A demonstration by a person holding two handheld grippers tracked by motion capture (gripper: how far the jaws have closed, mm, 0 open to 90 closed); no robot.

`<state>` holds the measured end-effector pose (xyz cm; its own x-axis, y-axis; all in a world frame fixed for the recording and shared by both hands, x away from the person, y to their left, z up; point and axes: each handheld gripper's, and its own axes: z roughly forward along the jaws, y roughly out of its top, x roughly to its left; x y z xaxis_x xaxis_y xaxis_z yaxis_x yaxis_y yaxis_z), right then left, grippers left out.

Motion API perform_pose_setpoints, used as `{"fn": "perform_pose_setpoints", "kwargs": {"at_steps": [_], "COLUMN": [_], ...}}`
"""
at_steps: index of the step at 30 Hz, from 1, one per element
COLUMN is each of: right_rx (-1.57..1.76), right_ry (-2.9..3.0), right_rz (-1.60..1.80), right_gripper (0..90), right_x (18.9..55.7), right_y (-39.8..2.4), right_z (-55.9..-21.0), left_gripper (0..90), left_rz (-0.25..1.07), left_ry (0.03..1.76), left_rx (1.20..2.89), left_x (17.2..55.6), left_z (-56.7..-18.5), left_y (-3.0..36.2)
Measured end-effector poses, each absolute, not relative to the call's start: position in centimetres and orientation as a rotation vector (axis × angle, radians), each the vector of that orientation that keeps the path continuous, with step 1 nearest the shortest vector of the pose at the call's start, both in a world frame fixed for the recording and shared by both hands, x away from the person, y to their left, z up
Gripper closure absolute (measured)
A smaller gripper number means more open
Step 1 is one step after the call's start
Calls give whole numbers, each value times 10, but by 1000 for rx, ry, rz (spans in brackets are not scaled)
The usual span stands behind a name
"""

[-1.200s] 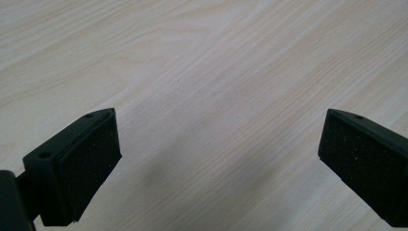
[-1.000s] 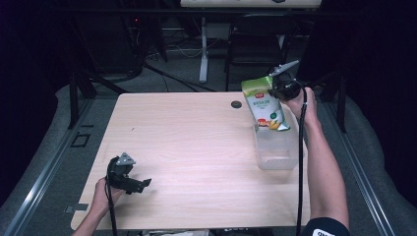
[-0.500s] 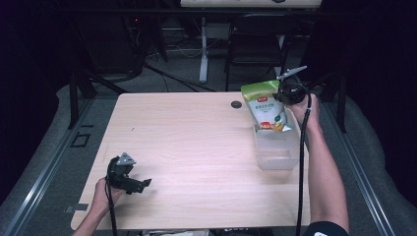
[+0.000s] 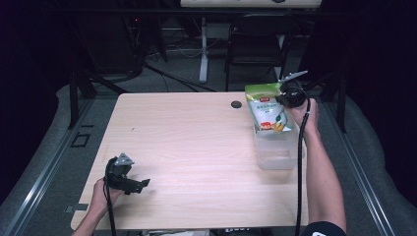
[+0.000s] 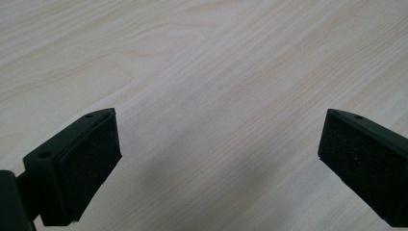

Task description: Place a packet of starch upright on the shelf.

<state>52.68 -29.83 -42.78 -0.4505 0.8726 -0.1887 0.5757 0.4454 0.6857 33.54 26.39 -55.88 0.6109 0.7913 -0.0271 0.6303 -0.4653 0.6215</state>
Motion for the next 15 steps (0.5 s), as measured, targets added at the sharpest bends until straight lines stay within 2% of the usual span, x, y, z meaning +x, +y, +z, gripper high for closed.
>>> {"fn": "perform_pose_setpoints", "kwargs": {"at_steps": [15], "right_rx": [1325], "right_ry": [2126], "right_rz": [759], "right_gripper": [900], "right_x": [531], "right_y": [-305], "right_z": [-436], "left_gripper": [8], "left_rz": [366], "left_ry": [1129], "left_rx": [2239], "left_x": [330], "left_z": [-558], "left_y": [267]}}
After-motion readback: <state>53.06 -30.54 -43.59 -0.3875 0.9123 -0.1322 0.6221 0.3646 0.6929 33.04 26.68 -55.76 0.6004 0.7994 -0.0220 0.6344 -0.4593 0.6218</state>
